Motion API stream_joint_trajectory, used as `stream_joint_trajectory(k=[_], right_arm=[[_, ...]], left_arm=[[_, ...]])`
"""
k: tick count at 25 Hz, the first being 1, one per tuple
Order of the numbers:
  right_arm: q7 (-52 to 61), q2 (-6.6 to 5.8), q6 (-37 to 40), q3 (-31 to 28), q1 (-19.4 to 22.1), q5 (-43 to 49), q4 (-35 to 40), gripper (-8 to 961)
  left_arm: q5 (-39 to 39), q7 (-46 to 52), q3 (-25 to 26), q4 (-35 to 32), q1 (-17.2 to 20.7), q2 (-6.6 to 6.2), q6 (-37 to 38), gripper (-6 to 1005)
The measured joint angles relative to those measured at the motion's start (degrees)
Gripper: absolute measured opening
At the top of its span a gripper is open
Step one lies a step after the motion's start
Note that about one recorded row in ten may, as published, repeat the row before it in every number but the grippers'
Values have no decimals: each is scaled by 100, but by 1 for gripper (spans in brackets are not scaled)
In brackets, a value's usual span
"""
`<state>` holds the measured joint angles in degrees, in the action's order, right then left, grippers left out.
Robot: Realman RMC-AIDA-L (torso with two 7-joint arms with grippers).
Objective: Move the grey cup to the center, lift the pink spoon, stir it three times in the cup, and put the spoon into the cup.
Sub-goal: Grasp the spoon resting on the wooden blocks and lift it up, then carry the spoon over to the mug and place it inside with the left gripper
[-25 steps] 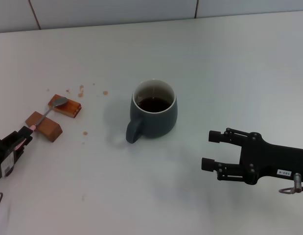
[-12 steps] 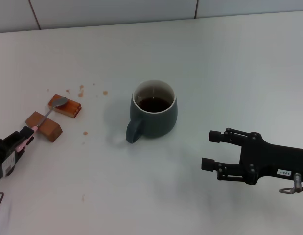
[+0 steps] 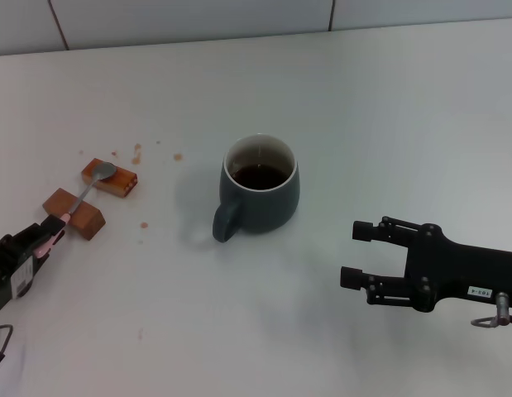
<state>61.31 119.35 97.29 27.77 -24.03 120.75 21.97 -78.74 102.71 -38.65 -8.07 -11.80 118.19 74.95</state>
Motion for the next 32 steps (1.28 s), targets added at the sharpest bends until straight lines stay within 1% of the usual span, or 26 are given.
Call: stream_joint_trajectory(k=[6,12,14,15,16,18,20,22,24,25,27,28,29,30,32], right_arm=[[6,0,0,0,-4,2,0,829],[71,-4,-6,0,-10,10,-1,829],[73,-7,-7,0,-14,11,0,829],[74,-7,-8,0,-14,11,0,829],[74,-7,-8,0,-14,11,0,829],[77,-8,-9,0,-18,11,0,829],[81,-9,-9,0,-22,10,6,829],[81,-10,-10,0,-28,6,20,829],[84,-14,-9,0,-32,1,50,829],[87,-14,-10,0,-32,-4,77,829],[88,-14,-9,0,-34,-7,81,829],[89,-14,-9,0,-35,-10,84,829],[91,-15,-9,0,-37,-12,88,829],[100,-16,-8,0,-40,-14,103,829],[105,-16,-8,0,-40,-16,106,829]], left_arm=[[-5,-164,-95,-31,13,8,64,148],[-7,-465,-115,-204,13,-5,536,145],[-7,-515,-113,-363,7,-8,774,139],[-8,-482,-113,-613,0,-20,1028,137],[-8,-482,-113,-613,0,-20,1028,134],[-10,-357,-128,-1006,-12,-29,1223,131],[-14,-232,-225,-1482,-39,-37,1327,131],[-162,-1,-546,-2323,-134,-116,1391,131],[-664,321,-840,-3304,-309,-266,1430,131],[-995,462,-897,-3786,-427,-325,1468,131],[-1627,610,-927,-4677,-642,-373,1544,131],[-1627,610,-927,-4677,-642,-373,1544,131],[-1986,652,-934,-5126,-752,-370,1610,131],[-2923,689,-946,-6290,-1117,-317,1864,131],[-3391,675,-946,-6800,-1345,-259,2050,131]])
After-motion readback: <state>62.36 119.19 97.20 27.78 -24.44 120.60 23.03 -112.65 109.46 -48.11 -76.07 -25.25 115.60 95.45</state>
